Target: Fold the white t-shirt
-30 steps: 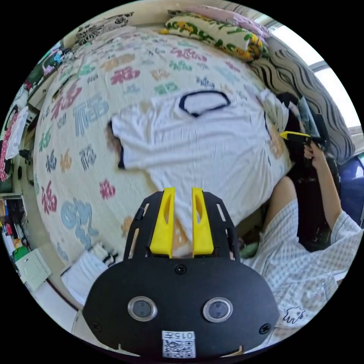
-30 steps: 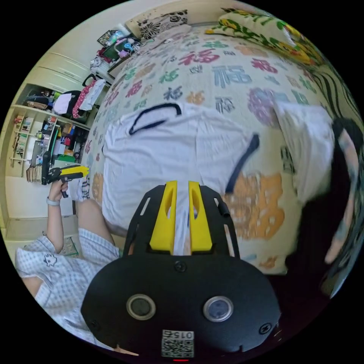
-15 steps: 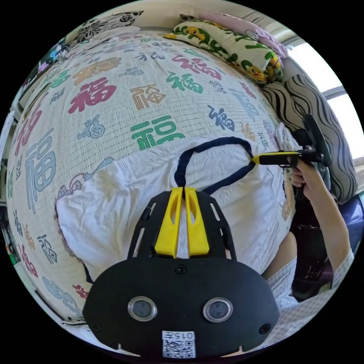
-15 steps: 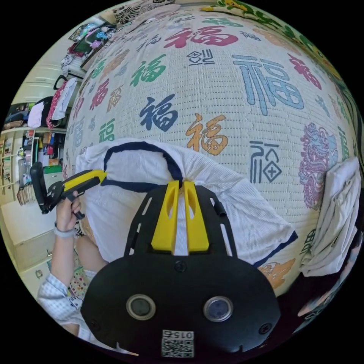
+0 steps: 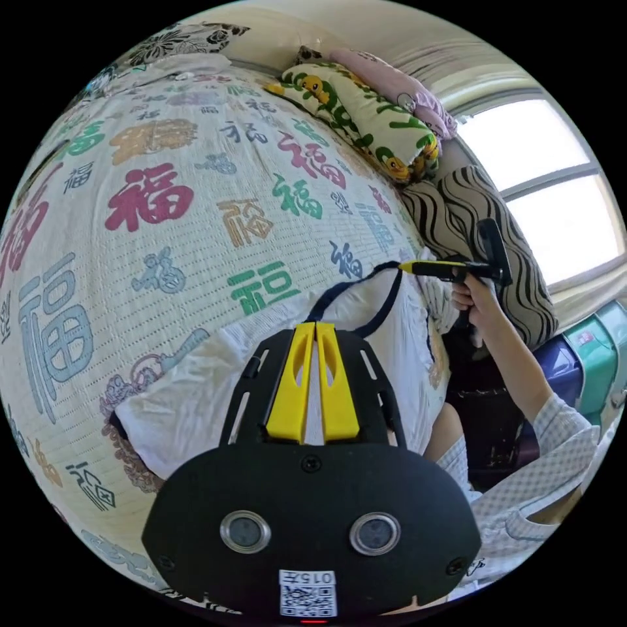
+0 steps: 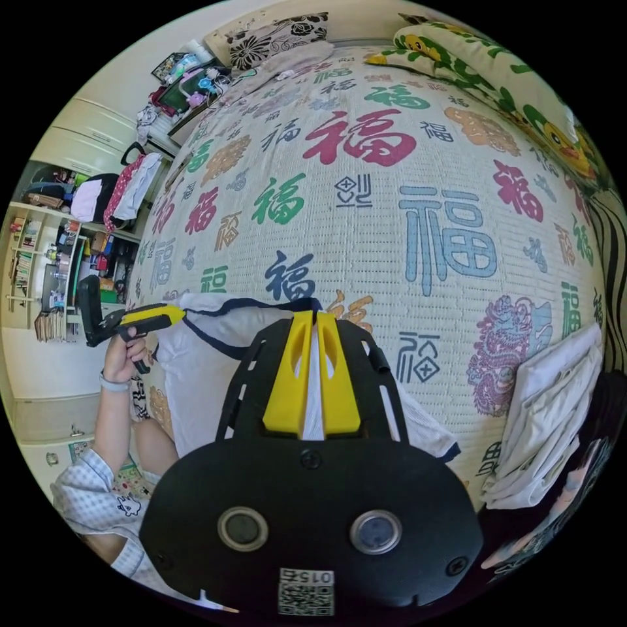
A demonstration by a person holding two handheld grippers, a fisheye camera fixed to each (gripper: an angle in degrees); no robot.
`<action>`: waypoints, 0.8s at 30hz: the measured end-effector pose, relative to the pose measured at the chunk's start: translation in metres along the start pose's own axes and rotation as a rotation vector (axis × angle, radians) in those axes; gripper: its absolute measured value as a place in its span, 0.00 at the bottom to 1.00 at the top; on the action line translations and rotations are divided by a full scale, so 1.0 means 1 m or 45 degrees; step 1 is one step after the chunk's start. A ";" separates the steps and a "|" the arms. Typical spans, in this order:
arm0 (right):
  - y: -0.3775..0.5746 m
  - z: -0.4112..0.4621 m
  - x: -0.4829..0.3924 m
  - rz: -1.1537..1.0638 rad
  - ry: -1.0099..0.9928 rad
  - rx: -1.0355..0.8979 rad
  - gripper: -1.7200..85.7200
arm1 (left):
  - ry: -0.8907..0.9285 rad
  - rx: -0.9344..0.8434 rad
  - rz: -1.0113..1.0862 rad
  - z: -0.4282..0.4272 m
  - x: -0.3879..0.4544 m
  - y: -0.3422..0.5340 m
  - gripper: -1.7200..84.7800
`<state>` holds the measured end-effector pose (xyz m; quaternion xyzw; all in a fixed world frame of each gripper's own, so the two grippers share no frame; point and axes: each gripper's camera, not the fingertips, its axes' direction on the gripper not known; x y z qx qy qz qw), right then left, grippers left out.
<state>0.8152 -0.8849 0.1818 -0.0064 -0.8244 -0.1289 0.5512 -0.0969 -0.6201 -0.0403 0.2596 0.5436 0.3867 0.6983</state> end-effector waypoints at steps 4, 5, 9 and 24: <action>-0.005 -0.002 0.004 0.006 -0.048 -0.001 0.02 | -0.108 0.033 0.028 -0.009 -0.009 -0.003 0.01; -0.008 -0.002 0.005 0.005 -0.035 -0.007 0.02 | -0.135 0.068 0.034 -0.013 -0.010 -0.003 0.01; -0.018 -0.004 0.012 0.049 -0.015 0.002 0.02 | -0.146 0.196 -0.020 -0.028 -0.020 -0.006 0.01; 0.013 0.035 -0.016 -0.203 0.093 -0.261 0.07 | -0.311 0.025 0.062 -0.012 -0.049 0.005 0.01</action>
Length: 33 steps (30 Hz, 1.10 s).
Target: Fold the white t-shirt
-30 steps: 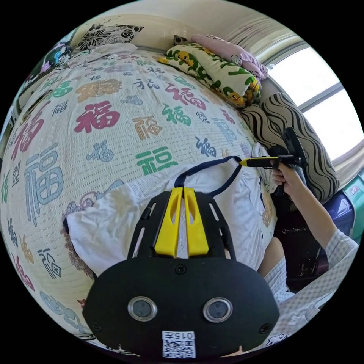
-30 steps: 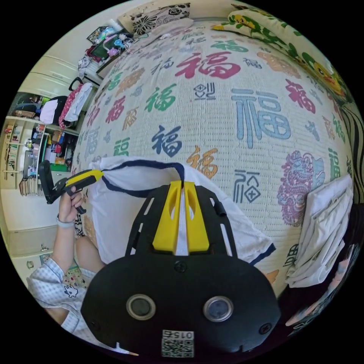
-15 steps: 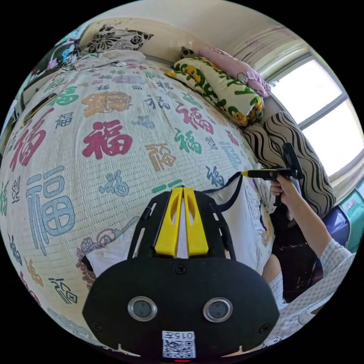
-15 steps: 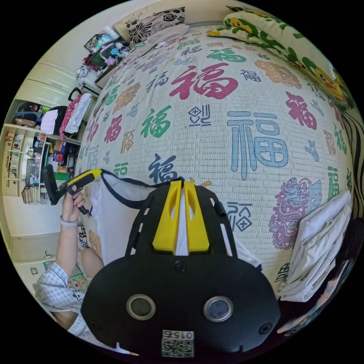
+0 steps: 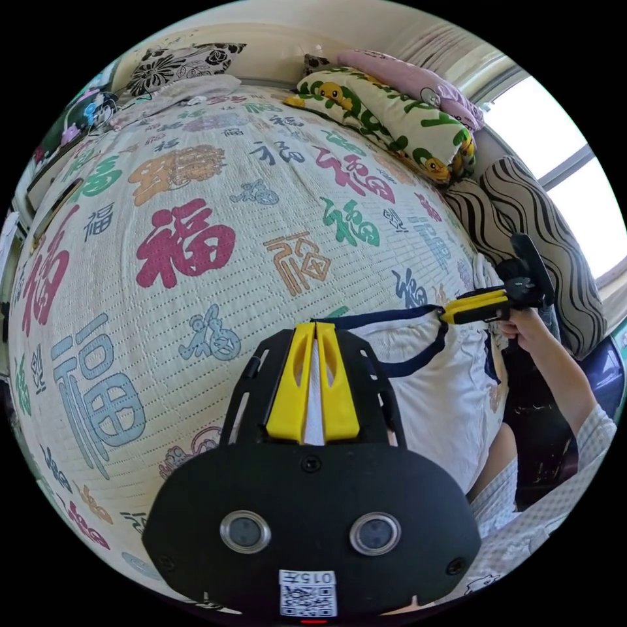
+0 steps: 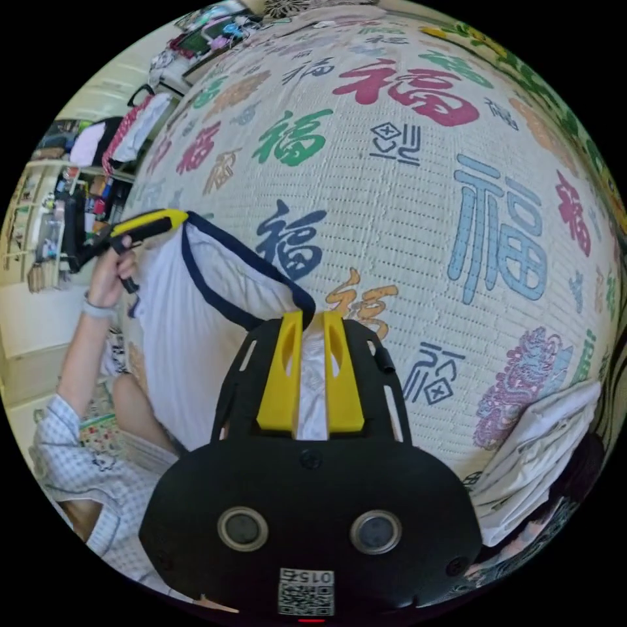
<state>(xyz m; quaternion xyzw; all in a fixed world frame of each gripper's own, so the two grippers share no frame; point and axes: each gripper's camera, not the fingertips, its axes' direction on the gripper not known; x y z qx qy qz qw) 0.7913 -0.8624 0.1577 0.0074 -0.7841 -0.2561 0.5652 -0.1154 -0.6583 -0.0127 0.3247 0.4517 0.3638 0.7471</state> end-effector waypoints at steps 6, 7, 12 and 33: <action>0.015 -0.013 0.002 0.113 0.050 0.136 0.07 | 0.120 0.007 -0.029 -0.017 -0.019 0.026 0.02; 0.021 -0.017 0.005 0.147 0.031 0.160 0.08 | 0.162 0.027 -0.072 -0.023 -0.028 0.033 0.03; 0.077 -0.030 0.009 0.232 0.003 0.258 0.12 | 0.147 0.157 -0.111 -0.067 -0.033 0.089 0.04; 0.465 0.094 -0.071 0.408 -0.265 -0.015 0.09 | 0.145 -0.385 -0.468 0.005 0.089 0.430 0.08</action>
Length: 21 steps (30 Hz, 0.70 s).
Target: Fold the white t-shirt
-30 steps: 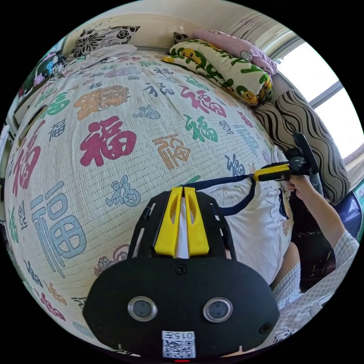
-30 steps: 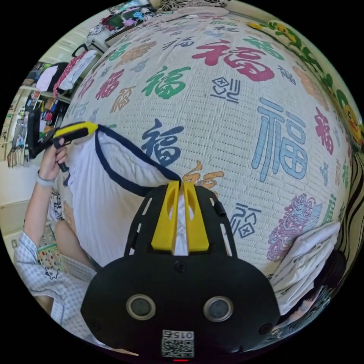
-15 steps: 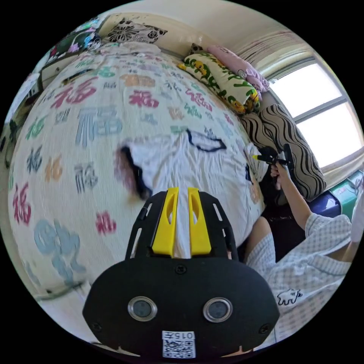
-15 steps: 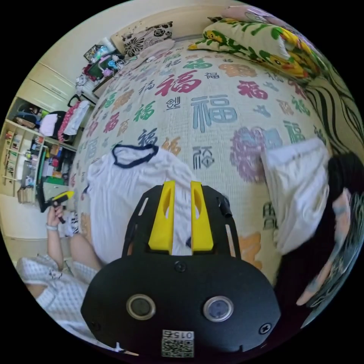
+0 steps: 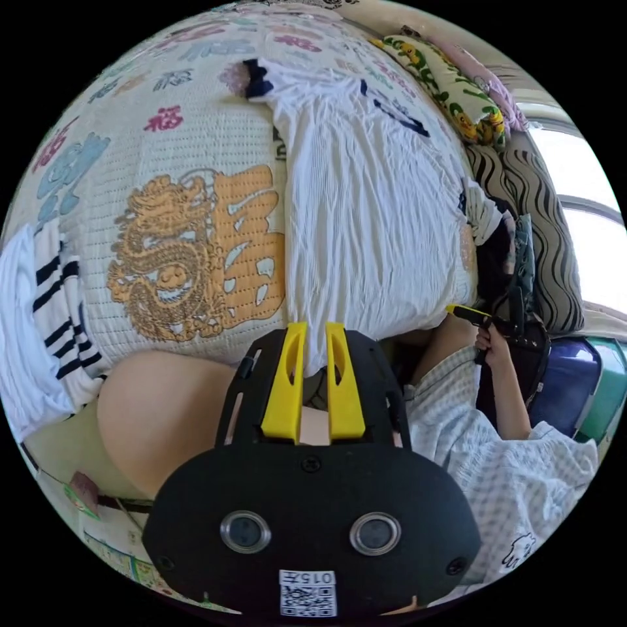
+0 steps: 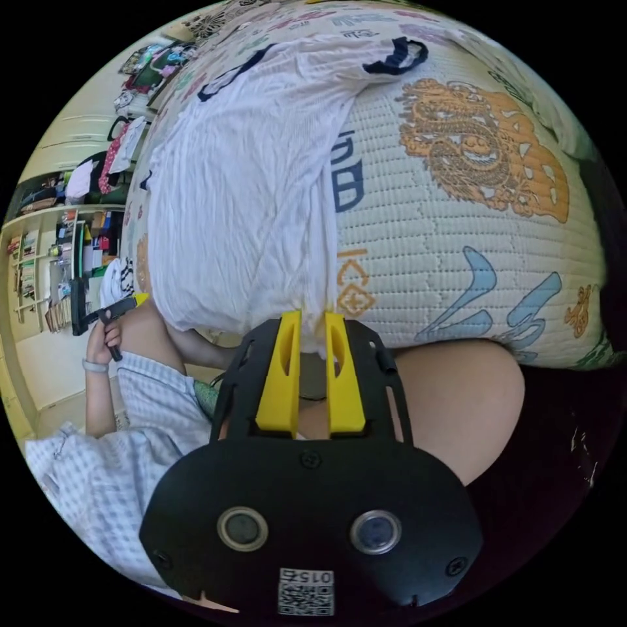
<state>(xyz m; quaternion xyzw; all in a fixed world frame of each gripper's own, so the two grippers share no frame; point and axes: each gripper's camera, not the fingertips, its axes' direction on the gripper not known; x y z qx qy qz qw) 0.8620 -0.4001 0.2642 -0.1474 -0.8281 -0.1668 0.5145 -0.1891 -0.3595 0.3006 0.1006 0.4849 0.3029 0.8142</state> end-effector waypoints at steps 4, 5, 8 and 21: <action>0.014 0.006 0.008 -0.014 -0.039 -0.056 0.08 | -0.050 -0.179 0.011 0.048 0.013 -0.006 0.05; 0.022 0.008 0.009 -0.018 -0.037 -0.042 0.06 | -0.092 -0.194 0.015 0.057 0.018 -0.007 0.05; 0.044 0.011 0.010 0.009 -0.031 0.017 0.04 | -0.106 -0.185 -0.016 0.076 0.025 0.000 0.03; 0.118 0.018 0.023 0.104 0.052 0.045 0.02 | -0.387 -0.174 0.031 0.154 0.090 0.030 0.02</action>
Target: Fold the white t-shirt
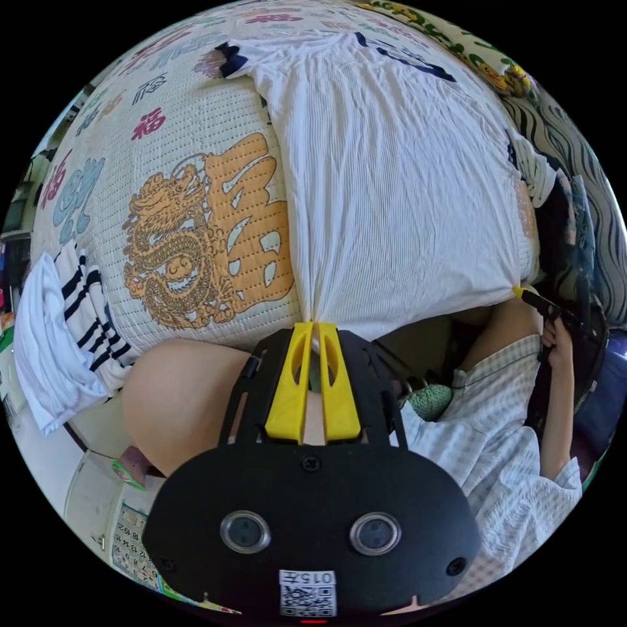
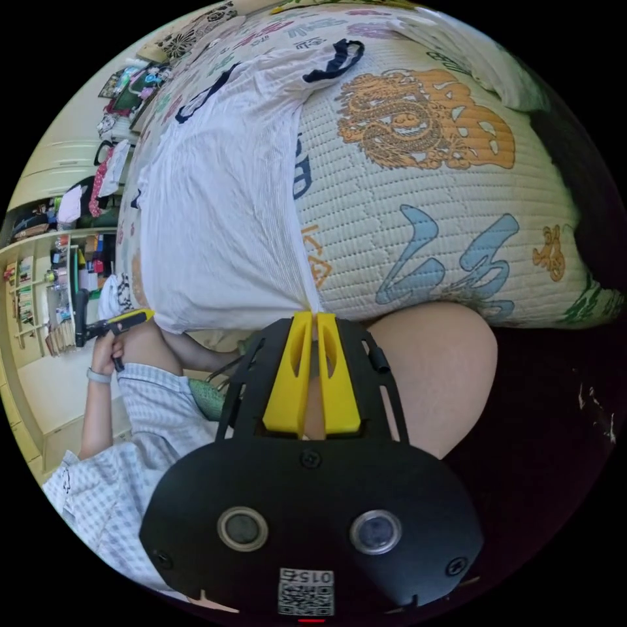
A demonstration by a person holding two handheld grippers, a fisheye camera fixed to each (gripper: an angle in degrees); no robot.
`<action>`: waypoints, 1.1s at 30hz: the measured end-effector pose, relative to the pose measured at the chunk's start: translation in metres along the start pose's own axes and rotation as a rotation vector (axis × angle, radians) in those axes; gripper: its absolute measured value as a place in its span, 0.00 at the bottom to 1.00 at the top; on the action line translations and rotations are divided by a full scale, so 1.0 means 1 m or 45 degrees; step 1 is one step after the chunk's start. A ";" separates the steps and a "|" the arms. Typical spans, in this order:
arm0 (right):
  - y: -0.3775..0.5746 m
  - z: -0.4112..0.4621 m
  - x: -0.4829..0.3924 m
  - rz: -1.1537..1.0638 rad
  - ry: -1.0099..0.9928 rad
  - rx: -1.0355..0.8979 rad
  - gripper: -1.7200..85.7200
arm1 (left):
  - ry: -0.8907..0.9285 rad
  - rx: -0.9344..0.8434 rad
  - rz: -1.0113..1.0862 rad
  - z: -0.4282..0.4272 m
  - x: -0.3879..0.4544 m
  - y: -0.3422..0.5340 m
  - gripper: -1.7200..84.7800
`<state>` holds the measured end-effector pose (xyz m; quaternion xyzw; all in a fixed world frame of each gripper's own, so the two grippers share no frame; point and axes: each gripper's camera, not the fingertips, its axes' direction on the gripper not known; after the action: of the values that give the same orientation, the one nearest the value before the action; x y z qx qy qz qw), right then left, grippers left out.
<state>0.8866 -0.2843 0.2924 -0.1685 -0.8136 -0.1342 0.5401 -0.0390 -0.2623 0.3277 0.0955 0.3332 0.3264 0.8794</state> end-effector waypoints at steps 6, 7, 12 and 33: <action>0.026 0.011 -0.007 -0.039 0.160 -0.032 0.03 | 0.013 -0.043 0.030 0.034 0.044 -0.006 0.06; 0.033 0.009 -0.007 -0.019 0.204 -0.003 0.03 | 0.042 -0.028 0.036 0.037 0.051 -0.005 0.08; 0.062 -0.004 -0.010 -0.051 0.156 0.161 0.06 | -0.030 0.046 0.099 0.051 0.094 0.005 0.10; 0.088 0.035 -0.003 -0.087 0.260 -0.129 0.07 | -0.469 -0.326 0.294 0.174 0.279 -0.057 0.10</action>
<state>0.8953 -0.1908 0.2792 -0.1534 -0.7517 -0.2100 0.6061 0.2610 -0.1195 0.2917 0.0787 0.1103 0.4412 0.8871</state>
